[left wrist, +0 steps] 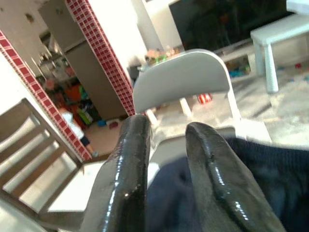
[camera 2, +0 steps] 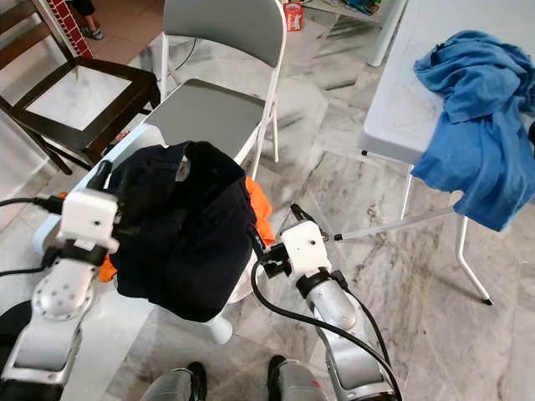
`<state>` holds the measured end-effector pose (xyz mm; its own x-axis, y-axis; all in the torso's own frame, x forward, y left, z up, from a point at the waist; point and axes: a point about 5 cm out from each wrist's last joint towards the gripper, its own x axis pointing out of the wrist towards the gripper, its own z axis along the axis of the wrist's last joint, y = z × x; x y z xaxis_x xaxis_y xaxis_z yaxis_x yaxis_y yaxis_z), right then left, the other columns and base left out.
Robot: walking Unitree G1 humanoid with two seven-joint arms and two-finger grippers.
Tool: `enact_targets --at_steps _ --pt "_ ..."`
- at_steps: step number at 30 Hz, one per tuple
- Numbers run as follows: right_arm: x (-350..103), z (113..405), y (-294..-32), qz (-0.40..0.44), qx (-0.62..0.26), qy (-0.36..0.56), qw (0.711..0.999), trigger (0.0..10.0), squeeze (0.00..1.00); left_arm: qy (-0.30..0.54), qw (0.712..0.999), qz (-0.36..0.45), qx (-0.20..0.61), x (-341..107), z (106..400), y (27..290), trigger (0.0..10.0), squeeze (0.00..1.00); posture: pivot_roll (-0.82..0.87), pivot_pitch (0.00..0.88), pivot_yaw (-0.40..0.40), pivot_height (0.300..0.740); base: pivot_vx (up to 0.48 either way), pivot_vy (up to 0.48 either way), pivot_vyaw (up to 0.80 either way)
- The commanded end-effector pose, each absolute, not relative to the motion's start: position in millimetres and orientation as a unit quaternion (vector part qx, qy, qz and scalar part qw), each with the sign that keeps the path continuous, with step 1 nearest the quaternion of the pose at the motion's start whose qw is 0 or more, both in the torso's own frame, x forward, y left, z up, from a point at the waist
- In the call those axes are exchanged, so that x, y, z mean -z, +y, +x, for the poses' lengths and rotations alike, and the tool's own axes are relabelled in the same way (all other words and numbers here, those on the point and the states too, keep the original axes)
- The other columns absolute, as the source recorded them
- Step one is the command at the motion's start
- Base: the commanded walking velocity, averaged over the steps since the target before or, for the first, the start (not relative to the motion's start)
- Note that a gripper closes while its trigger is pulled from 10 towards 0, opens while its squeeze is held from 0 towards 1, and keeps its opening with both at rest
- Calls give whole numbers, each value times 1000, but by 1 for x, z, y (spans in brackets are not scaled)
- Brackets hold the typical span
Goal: Hang hanger
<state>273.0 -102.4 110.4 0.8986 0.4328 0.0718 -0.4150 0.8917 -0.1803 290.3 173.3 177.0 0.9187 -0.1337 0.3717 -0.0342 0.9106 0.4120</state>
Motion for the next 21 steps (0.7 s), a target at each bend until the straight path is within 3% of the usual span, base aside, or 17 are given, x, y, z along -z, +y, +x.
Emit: enact_targets --at_steps 1,9,14,21 --pt "-109 271 -103 -79 -216 -54 972 10000 0 -169 963 209 22 -171 299 177 10000 1000 -23 248 -11 740 0 0 0" --pt "-111 270 -101 -81 -217 -58 971 10000 0 -37 981 191 -19 -140 339 192 10000 1000 -50 260 -9 740 0 0 0" --pt "-111 265 -102 -83 -213 -58 972 10000 0 16 988 156 -8 -125 355 181 10000 1000 -78 273 -3 740 0 0 0" --pt "-112 262 -102 -88 -211 -59 972 10000 0 -23 988 155 10 -138 364 158 10000 1000 -93 279 5 740 0 0 0"
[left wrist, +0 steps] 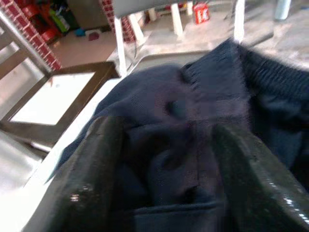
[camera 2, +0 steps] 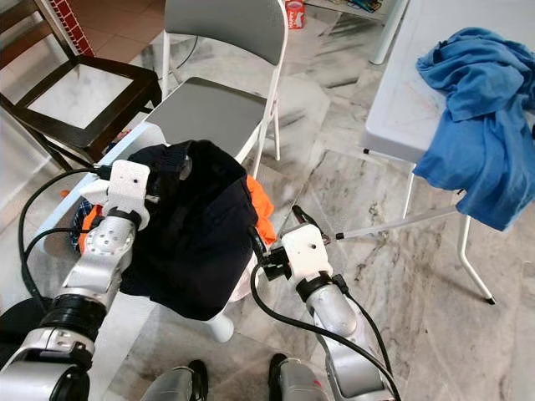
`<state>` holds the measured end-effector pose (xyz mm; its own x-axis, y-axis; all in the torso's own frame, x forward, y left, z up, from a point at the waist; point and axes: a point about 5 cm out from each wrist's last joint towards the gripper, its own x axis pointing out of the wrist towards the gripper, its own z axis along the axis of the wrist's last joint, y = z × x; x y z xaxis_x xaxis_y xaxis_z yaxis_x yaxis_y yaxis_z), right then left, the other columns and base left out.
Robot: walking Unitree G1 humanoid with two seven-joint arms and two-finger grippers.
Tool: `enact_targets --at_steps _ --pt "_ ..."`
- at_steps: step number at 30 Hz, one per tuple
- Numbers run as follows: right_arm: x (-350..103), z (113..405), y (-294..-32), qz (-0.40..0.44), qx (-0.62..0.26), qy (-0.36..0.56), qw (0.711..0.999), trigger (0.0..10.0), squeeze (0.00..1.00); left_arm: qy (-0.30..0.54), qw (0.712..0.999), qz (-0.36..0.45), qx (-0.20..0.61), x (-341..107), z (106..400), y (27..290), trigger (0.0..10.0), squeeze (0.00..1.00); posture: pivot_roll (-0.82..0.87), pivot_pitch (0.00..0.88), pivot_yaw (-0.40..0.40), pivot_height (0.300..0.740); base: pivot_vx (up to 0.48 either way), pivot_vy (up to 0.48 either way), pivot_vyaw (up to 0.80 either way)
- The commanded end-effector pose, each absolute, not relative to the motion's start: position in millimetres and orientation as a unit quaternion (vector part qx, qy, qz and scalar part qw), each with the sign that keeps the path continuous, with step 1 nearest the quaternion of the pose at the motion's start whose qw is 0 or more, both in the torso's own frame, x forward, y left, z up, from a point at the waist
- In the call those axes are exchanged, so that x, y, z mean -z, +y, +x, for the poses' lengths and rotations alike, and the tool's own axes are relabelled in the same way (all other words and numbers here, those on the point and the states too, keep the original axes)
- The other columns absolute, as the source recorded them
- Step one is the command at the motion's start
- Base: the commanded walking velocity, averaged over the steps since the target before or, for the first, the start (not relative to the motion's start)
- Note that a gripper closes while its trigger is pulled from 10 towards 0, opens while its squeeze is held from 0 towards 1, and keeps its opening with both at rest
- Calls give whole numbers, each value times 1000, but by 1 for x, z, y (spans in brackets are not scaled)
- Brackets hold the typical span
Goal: Hang hanger
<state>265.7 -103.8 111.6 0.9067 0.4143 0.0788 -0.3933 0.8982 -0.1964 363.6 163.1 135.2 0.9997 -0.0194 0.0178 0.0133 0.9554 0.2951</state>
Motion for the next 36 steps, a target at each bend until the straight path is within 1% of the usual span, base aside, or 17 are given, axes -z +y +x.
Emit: enact_targets --at_steps 1,3,10,11,14,15,16,18,21,23,27,28,35,36 --pt "-111 262 -102 -88 -210 -58 972 10000 0 -40 986 161 14 -142 364 152 10000 1000 -93 279 7 740 0 0 0" --pt "-111 261 -102 -88 -209 -58 972 10000 0 -53 985 162 19 -144 363 147 10000 1000 -92 279 9 740 0 0 0" --pt "-111 261 -102 -88 -209 -58 972 10000 0 -53 985 162 19 -144 363 147 10000 1000 -92 279 9 740 0 0 0" --pt "-111 262 -101 -88 -210 -58 972 10000 0 -51 985 161 26 -139 359 143 10000 1000 -85 278 8 740 0 0 0" --pt "-112 264 -98 -88 -216 -59 971 10000 0 23 984 162 64 -110 356 137 10000 996 -80 277 3 740 0 0 0" --pt "-112 264 -98 -89 -217 -59 970 10000 0 32 984 164 69 -107 357 136 10000 118 -79 275 -3 740 0 0 0" --pt "-112 264 -97 -90 -218 -59 970 10000 0 39 983 164 71 -105 357 136 10000 0 -79 275 -3 740 0 0 0" --pt "-113 265 -97 -91 -219 -59 970 10000 0 44 983 158 82 -104 359 134 10000 0 -80 275 -6 740 0 0 0" --pt "-113 265 -97 -93 -221 -59 969 10000 0 56 979 174 87 -101 361 129 10000 0 -83 274 -7 740 0 0 0" --pt "-113 265 -96 -94 -221 -59 969 10000 0 75 976 191 74 -96 362 133 10000 0 -88 273 -5 740 0 0 0" --pt "-113 264 -96 -95 -220 -58 969 10000 0 103 974 195 45 -91 365 150 10000 0 -99 273 5 740 0 0 0" --pt "-112 263 -96 -95 -219 -57 969 10000 0 110 974 194 32 -91 366 159 0 0 -100 274 8 740 0 0 0" --pt "-109 261 -97 -95 -214 -53 971 10000 0 118 974 194 -12 -93 365 190 0 0 -92 273 17 740 0 0 0" --pt "-108 262 -96 -94 -214 -52 971 10000 0 124 974 189 -21 -91 363 198 0 0 -84 272 18 740 0 0 0"
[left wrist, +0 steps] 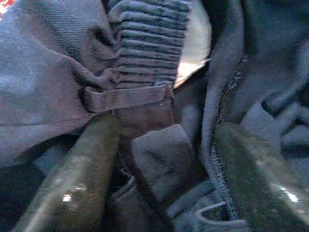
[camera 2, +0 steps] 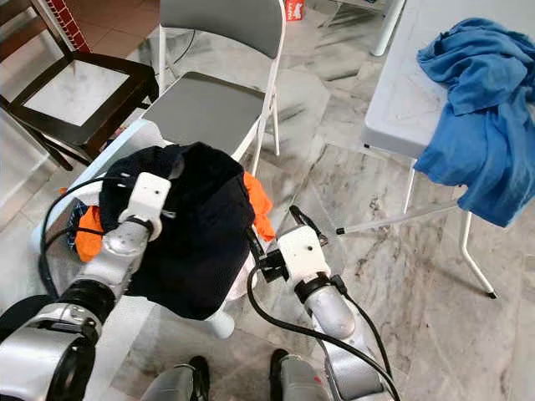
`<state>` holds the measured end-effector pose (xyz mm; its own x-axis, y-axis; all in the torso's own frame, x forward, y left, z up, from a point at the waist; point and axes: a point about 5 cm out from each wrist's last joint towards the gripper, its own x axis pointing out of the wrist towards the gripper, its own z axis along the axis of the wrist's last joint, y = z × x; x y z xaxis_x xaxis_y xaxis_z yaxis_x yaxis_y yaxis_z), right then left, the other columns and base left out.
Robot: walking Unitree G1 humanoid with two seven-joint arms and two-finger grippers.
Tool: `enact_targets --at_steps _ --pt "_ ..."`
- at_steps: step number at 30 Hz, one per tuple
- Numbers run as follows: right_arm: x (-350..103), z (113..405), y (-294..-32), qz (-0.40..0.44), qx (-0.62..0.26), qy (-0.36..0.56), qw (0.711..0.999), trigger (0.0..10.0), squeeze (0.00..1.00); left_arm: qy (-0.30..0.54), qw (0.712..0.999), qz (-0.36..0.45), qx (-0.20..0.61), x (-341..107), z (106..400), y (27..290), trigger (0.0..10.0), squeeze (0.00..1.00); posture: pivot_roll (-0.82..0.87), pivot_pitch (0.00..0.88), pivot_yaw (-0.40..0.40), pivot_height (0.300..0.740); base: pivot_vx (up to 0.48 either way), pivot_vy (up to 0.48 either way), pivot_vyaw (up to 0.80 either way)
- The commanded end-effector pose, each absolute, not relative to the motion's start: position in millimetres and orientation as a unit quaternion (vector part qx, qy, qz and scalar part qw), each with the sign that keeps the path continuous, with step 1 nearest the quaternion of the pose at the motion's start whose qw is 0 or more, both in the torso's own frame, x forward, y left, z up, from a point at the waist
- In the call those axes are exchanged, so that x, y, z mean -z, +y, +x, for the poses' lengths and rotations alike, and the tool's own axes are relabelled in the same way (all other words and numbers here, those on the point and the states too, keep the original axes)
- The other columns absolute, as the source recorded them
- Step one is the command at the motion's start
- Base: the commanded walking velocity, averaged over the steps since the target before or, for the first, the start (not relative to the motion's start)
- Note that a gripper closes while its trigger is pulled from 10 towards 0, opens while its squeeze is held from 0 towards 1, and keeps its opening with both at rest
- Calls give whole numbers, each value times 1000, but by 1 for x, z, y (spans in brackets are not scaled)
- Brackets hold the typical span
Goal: Hang hanger
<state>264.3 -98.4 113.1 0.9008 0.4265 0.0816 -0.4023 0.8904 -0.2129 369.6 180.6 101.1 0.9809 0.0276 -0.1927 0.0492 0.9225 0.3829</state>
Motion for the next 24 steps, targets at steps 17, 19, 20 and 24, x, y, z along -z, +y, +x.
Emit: enact_targets --at_steps 17,19,20,24 --pt "-108 267 -91 -93 -228 -54 968 10000 0 30 978 167 -117 -100 327 243 0 0 -33 271 1 740 0 0 0" --pt "-108 267 -91 -93 -229 -53 967 10000 0 25 980 159 -120 -100 321 243 0 0 -31 271 -4 740 0 0 0" --pt "-108 267 -91 -94 -230 -53 967 10000 0 19 980 158 -120 -101 317 241 0 0 -31 271 -4 740 0 0 0" --pt "-108 268 -91 -95 -233 -53 966 10000 0 7 984 142 -112 -104 299 231 0 0 -24 271 -12 740 0 0 0"
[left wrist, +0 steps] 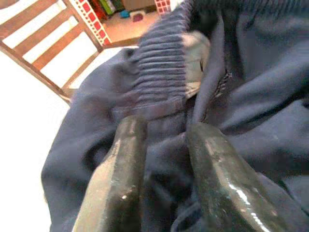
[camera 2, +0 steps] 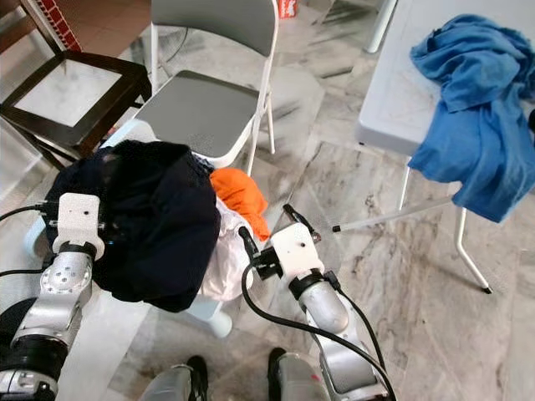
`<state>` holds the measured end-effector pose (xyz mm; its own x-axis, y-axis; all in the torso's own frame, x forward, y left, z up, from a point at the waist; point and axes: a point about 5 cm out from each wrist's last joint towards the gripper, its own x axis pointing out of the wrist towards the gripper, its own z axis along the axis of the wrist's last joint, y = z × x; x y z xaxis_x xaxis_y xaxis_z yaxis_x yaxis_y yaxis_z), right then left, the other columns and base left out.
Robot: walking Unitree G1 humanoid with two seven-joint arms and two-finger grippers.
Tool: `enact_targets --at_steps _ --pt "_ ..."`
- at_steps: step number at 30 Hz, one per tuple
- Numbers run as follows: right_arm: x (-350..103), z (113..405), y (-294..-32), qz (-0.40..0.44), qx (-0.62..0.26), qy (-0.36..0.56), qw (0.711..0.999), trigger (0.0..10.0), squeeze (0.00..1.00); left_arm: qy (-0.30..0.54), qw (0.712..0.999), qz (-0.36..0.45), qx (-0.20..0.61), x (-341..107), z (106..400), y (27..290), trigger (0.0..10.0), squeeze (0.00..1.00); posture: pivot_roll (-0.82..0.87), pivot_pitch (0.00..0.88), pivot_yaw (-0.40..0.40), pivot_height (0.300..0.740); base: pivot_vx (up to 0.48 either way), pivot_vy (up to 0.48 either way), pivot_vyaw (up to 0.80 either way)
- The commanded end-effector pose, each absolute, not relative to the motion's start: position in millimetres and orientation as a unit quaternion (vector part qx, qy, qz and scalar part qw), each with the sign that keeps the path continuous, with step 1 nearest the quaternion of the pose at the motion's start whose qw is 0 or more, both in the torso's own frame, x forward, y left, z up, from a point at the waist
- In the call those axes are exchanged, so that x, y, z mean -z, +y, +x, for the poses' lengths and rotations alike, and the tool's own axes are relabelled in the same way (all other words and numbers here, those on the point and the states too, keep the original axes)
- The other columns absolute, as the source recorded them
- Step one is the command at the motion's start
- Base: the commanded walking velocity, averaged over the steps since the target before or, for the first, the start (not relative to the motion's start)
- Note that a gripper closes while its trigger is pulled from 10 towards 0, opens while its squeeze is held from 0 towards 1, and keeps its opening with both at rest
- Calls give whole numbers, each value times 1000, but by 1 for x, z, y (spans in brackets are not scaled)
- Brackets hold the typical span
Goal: Hang hanger
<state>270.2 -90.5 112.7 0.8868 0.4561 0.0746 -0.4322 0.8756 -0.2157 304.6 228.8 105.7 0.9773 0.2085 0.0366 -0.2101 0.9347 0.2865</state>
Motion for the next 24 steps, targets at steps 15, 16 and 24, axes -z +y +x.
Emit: enact_targets --at_steps 15,16,24 --pt "-107 270 -91 -99 -243 -50 964 10000 0 -13 983 137 -124 -120 289 233 10000 463 -20 271 -31 740 0 0 0" --pt "-107 271 -90 -99 -244 -50 963 10000 0 -3 981 141 -132 -118 291 237 10000 1000 -21 271 -31 740 0 0 0" --pt "-108 272 -90 -103 -244 -53 963 10000 0 38 979 142 -138 -113 304 249 10000 1000 -28 263 -25 740 0 0 0"
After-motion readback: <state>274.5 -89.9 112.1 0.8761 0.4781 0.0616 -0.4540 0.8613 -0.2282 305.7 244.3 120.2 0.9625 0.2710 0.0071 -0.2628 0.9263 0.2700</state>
